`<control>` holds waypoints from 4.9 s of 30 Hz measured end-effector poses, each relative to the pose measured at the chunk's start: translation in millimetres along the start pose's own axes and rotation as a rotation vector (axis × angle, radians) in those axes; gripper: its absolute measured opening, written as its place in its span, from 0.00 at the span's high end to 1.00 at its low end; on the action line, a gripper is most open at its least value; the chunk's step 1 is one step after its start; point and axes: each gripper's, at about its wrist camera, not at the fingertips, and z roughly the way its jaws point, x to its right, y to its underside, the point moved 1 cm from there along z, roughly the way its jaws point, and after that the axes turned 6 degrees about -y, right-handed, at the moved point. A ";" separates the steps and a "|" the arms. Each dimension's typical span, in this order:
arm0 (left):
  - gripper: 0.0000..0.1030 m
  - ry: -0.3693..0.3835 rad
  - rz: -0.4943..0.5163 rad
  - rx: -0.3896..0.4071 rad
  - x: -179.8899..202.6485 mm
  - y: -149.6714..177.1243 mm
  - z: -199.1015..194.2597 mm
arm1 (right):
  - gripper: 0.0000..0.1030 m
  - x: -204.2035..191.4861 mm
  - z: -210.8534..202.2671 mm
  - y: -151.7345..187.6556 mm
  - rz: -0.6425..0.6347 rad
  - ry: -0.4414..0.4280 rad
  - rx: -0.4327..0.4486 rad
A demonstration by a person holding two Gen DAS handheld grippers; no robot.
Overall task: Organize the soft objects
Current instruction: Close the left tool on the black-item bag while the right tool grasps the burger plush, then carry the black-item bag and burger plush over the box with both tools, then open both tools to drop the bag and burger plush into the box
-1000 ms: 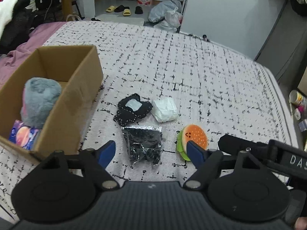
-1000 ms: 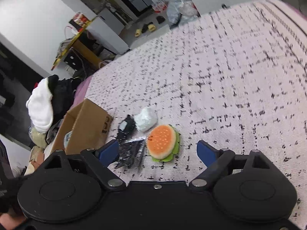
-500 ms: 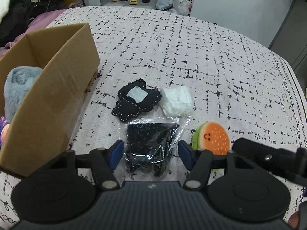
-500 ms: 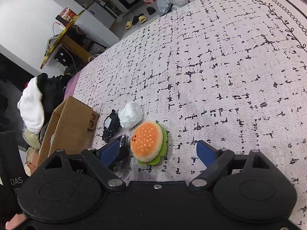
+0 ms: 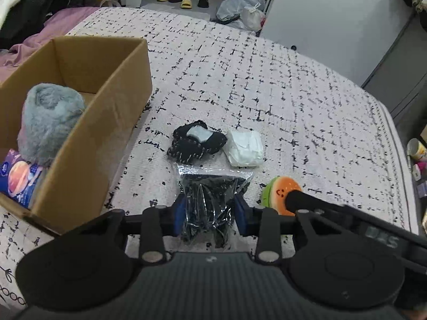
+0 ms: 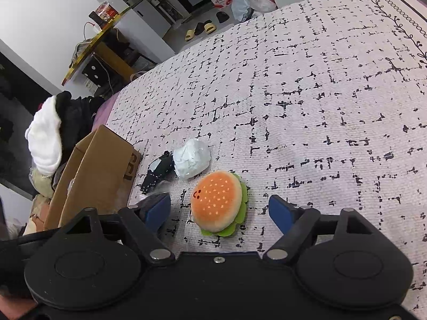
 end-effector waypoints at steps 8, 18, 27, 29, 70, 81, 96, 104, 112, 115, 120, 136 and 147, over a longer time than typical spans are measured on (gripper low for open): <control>0.65 0.024 0.005 0.030 -14.2 -6.9 -26.9 | 0.45 -16.8 22.8 7.9 -0.147 0.086 -0.031; 0.65 0.080 0.010 0.068 -30.8 -6.3 -59.3 | 0.60 -44.2 -17.0 12.8 -0.222 0.155 0.025; 0.65 0.115 0.004 0.111 -50.3 0.7 -87.7 | 0.60 -76.4 -49.0 14.8 -0.225 0.165 0.070; 0.65 0.129 0.001 0.126 -55.8 1.2 -95.4 | 0.60 -83.8 -52.9 15.7 -0.232 0.171 0.073; 0.68 0.155 -0.157 0.244 -192.7 -27.7 -129.4 | 0.59 -219.1 -26.6 19.9 -0.339 0.114 0.086; 0.68 0.140 -0.207 0.226 -221.0 -34.7 -121.0 | 0.59 -251.6 23.1 9.2 -0.366 0.091 0.004; 0.68 0.133 -0.220 0.215 -231.2 -54.6 -108.3 | 0.54 -256.5 86.8 -6.1 -0.355 0.133 -0.092; 0.68 0.143 -0.210 0.212 -225.2 -67.4 -98.6 | 0.36 -255.1 78.1 -9.7 -0.342 0.123 -0.079; 0.67 0.141 -0.190 0.196 -218.4 -82.1 -86.2 | 0.36 -250.2 58.6 -9.3 -0.330 0.106 -0.064; 0.67 0.137 -0.177 0.186 -214.5 -88.5 -80.0 | 0.36 -245.9 47.7 -8.7 -0.325 0.102 -0.049; 0.67 0.139 -0.154 0.175 -207.2 -98.9 -69.9 | 0.35 -236.3 31.0 -5.6 -0.305 0.113 -0.023; 0.54 0.044 -0.154 0.091 -196.7 -126.9 -29.8 | 0.33 -191.6 -1.7 9.9 -0.215 0.177 0.008; 0.35 0.028 -0.163 0.146 -195.5 -117.3 -63.1 | 0.27 -176.8 -19.2 15.9 -0.182 0.175 0.039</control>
